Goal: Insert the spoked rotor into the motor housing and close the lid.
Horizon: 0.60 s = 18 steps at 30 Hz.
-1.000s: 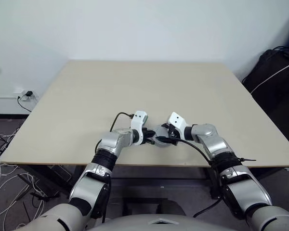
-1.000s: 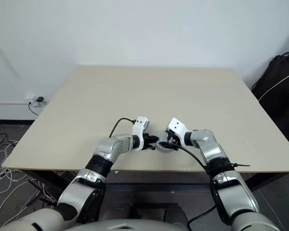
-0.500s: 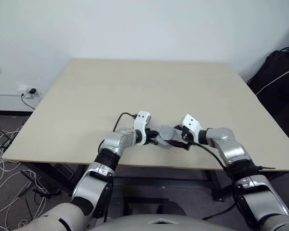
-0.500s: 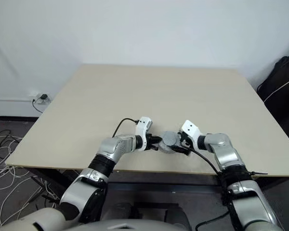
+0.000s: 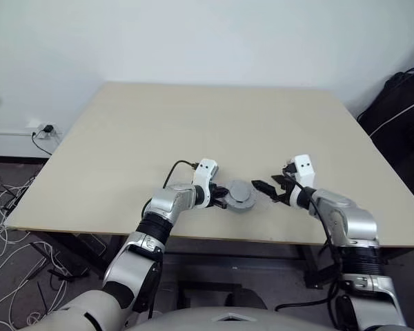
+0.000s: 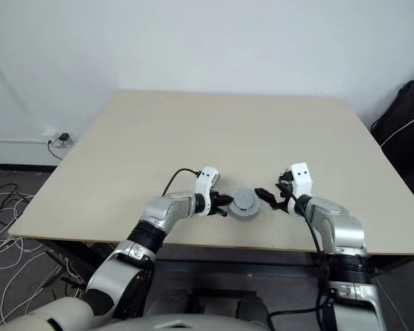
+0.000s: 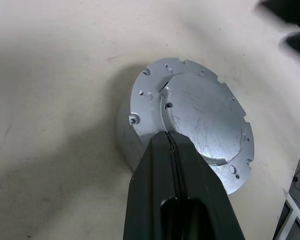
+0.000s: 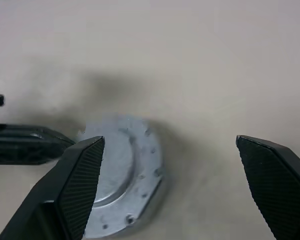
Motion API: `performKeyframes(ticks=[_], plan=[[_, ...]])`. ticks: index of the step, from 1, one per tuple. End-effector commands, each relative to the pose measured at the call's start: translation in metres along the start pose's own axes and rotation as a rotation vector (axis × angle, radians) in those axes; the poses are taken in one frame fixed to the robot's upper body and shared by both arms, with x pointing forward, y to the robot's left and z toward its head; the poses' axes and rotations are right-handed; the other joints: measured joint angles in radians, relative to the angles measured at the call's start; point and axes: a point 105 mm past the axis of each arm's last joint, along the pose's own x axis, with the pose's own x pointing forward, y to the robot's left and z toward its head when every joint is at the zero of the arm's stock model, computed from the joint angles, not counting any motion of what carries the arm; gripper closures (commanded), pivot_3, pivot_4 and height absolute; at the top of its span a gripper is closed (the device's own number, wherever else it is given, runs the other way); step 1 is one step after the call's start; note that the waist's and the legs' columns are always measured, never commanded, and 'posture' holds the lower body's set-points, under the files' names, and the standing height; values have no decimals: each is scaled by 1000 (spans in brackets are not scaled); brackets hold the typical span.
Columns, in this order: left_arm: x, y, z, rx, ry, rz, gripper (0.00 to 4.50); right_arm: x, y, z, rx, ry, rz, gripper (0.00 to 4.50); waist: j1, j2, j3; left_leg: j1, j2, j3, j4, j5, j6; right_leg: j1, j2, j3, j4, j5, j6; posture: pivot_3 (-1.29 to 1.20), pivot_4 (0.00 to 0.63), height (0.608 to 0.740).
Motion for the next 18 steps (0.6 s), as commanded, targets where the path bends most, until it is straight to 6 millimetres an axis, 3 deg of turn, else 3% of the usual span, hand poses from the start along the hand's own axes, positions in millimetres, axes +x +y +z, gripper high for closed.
performKeyframes(ticks=[1,7,18], plan=[[1,2,-3,18,27,10,4500,4,9,3,120,-22,-2,12,0,0,0,0,0,0,0,0,0,0,0,0,0,0,0,0,0,740],[0,3,-3,17,27,12,4500,12,22,-2,300,2,16,12,1,1,-1,-6,0,0,1,0,0,-6,0,0,0,1,1,0,0,740],[-1,4,-4,22,30,17,4500,19,12,-10,536,77,-21,12,-1,2,-1,-6,-1,1,1,0,0,-7,1,1,1,2,1,0,0,740]])
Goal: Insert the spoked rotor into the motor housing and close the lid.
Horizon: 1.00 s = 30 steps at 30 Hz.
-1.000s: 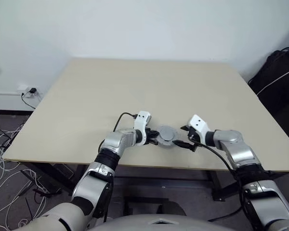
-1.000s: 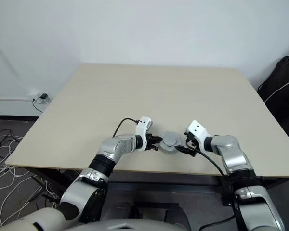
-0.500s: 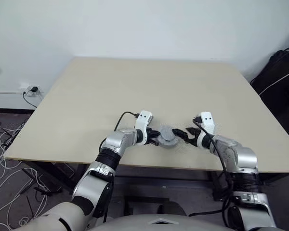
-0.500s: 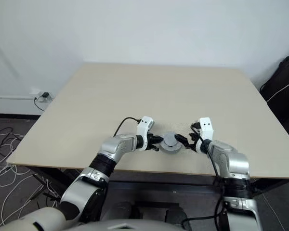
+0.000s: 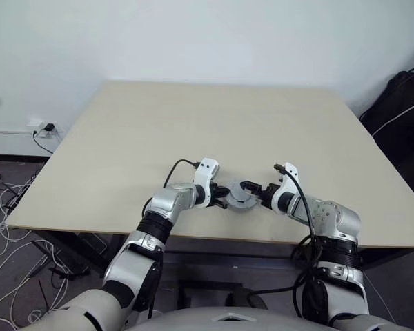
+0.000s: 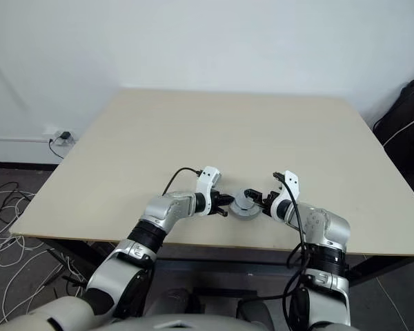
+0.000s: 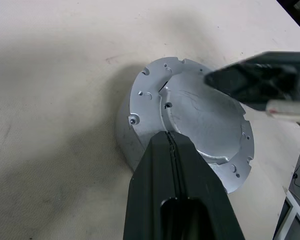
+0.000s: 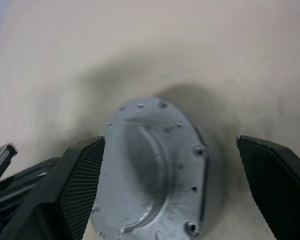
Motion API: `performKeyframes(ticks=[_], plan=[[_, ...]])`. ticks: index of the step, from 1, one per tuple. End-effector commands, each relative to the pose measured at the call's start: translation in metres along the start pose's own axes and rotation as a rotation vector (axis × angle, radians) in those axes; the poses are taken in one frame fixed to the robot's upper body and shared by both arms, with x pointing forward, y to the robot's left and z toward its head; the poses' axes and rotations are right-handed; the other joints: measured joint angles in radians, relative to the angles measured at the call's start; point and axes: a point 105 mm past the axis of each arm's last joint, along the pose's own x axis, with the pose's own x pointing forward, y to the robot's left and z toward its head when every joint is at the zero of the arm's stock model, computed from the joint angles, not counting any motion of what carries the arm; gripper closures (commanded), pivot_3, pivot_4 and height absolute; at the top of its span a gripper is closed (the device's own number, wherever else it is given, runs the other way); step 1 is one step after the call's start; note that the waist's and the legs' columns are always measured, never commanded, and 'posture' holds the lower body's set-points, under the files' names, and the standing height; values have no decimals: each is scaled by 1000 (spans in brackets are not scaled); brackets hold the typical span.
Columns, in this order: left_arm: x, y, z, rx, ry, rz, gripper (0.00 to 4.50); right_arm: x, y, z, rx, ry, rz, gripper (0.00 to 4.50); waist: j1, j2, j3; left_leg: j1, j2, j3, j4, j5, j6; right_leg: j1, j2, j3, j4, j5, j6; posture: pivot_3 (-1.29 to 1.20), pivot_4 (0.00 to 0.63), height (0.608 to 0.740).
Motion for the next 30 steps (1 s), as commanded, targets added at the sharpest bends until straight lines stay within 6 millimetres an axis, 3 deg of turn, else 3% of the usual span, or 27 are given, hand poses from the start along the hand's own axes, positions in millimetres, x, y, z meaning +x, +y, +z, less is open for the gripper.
performKeyframes(ticks=[1,10,16,25,30], plan=[[0,4,-5,13,28,25,4500,0,5,5,44,7,39,12,-1,0,0,0,0,0,0,0,0,0,0,0,0,0,0,0,0,740],[0,5,-5,15,26,25,4500,-1,29,-13,189,141,246,12,-15,2,-1,0,0,0,1,1,1,1,1,0,1,1,1,0,0,740],[-2,7,-5,13,24,32,4500,-4,46,-12,284,145,391,12,-26,3,-2,0,0,1,2,1,2,1,2,0,2,1,2,0,0,740],[-4,11,-8,9,26,45,4500,1,50,-23,300,102,389,12,-23,3,-2,0,0,1,2,1,2,1,2,1,2,4,7,0,0,740],[-4,11,-9,11,27,46,4500,1,40,-25,283,76,327,12,-23,4,-3,0,0,1,2,1,2,1,2,1,2,5,8,0,0,740]])
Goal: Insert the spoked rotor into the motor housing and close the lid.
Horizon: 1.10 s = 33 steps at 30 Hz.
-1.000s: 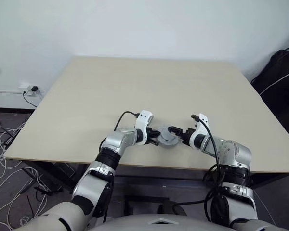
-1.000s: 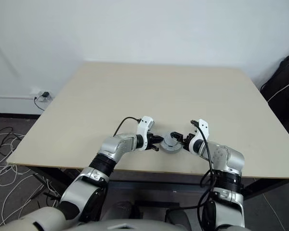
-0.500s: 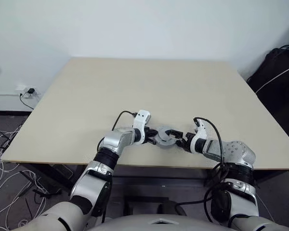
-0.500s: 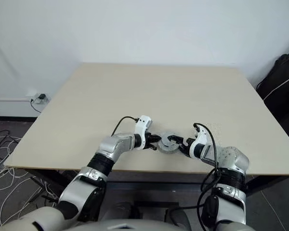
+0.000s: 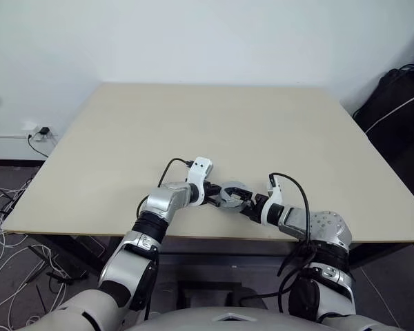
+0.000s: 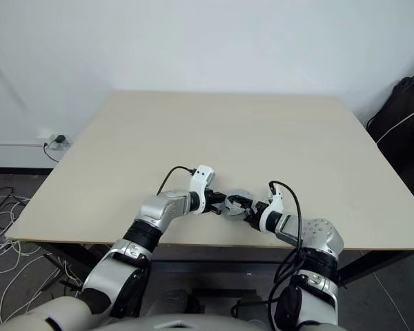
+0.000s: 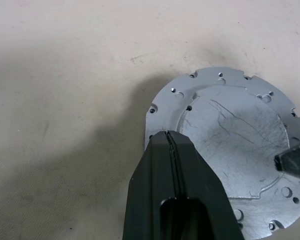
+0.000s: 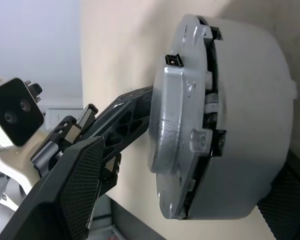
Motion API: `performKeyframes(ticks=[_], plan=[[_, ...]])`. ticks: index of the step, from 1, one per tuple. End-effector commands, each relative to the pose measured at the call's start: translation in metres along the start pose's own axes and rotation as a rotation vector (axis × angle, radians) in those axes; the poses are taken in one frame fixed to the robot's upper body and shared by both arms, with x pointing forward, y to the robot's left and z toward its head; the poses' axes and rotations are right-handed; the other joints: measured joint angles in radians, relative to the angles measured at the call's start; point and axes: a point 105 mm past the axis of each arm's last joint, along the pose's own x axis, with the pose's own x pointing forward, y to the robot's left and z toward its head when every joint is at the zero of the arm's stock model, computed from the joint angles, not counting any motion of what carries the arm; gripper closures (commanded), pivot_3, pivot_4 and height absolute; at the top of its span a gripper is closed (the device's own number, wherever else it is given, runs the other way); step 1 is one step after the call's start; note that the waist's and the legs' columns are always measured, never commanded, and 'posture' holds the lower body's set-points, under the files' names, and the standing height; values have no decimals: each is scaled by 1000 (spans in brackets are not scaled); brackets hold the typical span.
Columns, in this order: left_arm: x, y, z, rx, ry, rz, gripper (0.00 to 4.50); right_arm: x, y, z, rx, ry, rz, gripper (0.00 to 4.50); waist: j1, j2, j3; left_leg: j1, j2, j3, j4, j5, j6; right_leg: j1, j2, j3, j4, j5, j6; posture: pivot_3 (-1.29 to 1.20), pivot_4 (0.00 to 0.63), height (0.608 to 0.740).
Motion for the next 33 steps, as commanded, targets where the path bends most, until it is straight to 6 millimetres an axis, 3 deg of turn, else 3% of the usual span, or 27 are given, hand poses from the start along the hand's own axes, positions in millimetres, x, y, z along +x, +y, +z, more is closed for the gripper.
performKeyframes(ticks=[1,7,10,14,16,22,28,33], plan=[[2,-4,-8,-7,27,-15,4500,-3,11,13,-59,-59,15,12,0,0,0,0,0,0,0,0,0,0,0,0,0,0,0,0,0,740],[3,-5,-9,-6,29,-16,4500,-10,-10,19,-39,-106,-87,12,1,1,-1,0,0,0,0,0,0,0,0,0,0,0,0,0,0,740],[3,-5,-10,-7,31,-16,4500,-9,-12,16,-32,-99,-91,601,1,3,-2,0,0,0,0,0,0,0,-1,0,0,-1,-1,0,0,740],[3,-4,-10,-9,30,-15,4500,-7,-9,12,-33,-79,-75,1908,0,5,-4,0,0,0,0,0,0,0,0,0,0,-1,-2,0,0,740],[3,-4,-11,-9,31,-13,4500,-6,-10,11,-31,-77,-74,2299,0,5,-5,1,0,0,0,0,1,2,0,0,0,-1,-1,0,0,740],[2,-1,-12,-9,34,-5,4500,-5,-11,8,-21,-65,-65,2360,0,5,-5,8,0,0,0,0,1,10,-1,-1,-2,-2,-3,0,0,740],[-1,3,-8,-7,25,5,4500,-3,-16,-9,-35,30,-62,2365,0,5,-5,9,0,0,0,0,1,11,-1,0,-2,-2,-3,0,0,740],[-3,4,-5,-7,9,8,4500,-1,-20,-7,-34,27,-65,2368,-3,5,-5,11,0,0,0,0,1,12,0,0,-2,-2,-3,0,0,740]])
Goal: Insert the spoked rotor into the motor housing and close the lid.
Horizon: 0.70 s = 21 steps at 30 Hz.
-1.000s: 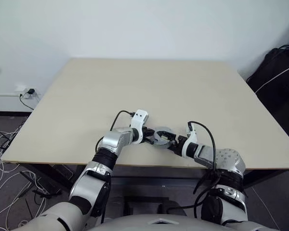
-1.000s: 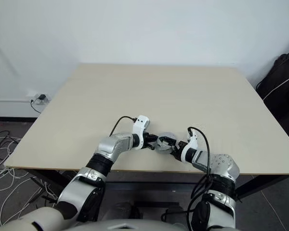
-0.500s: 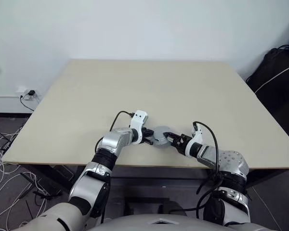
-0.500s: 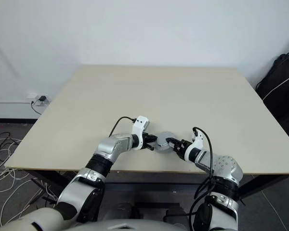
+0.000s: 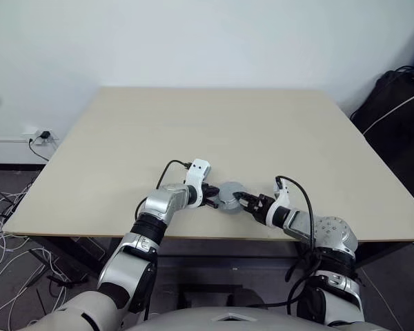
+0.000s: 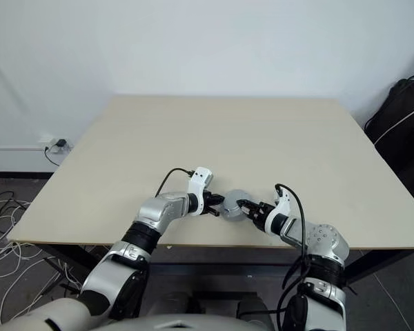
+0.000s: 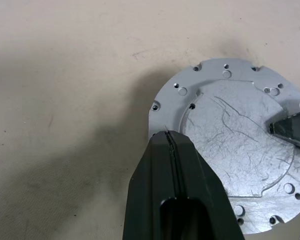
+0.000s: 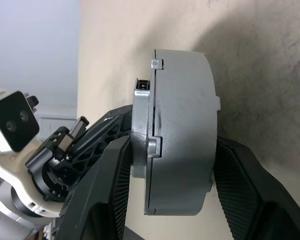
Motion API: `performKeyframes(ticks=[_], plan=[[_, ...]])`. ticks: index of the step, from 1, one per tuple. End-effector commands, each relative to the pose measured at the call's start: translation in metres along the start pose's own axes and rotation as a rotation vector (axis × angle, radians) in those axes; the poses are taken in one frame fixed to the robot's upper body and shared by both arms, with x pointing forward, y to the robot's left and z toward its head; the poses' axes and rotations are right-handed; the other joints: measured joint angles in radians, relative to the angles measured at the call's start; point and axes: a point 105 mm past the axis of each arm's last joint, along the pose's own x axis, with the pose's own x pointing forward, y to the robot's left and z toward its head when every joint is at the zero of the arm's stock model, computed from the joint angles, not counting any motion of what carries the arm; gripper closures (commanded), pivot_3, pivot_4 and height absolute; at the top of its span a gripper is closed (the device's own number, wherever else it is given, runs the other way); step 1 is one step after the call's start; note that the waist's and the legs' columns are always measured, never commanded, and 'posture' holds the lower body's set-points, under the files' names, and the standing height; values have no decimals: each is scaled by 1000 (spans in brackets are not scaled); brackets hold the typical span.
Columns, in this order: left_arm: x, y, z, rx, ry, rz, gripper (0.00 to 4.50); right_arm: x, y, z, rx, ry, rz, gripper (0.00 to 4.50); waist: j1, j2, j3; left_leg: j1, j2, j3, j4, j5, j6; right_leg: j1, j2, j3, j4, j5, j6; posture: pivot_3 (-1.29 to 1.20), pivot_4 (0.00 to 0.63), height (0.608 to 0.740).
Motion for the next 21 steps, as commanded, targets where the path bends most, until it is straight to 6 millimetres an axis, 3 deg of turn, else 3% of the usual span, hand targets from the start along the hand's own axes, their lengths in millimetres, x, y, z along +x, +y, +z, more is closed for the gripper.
performKeyframes(ticks=[1,6,12,15,21], plan=[[-2,0,2,-2,-3,-6,4500,8,-6,-12,3,62,-33,2368,-1,0,0,1,0,0,0,0,0,1,0,0,0,0,0,0,0,740],[-14,-1,20,0,-121,-2,4500,10,-10,-12,13,51,-33,2369,-11,0,0,1,0,0,-1,0,0,0,0,2,0,0,0,0,0,740],[-66,13,61,-66,-489,132,4500,8,-18,-13,60,22,-18,2369,-16,0,0,1,1,0,-3,0,0,-1,0,4,0,0,-1,0,0,740],[-93,21,58,-111,-573,189,4500,7,-18,-12,97,-5,21,2369,-17,1,-1,1,1,1,-3,0,0,-1,-1,4,0,0,-1,0,0,740],[-137,24,27,-215,-737,251,4500,1,15,-6,185,-65,291,2383,-13,1,1,-2,1,1,-5,0,0,-4,-1,4,-2,-1,-2,0,0,740]])
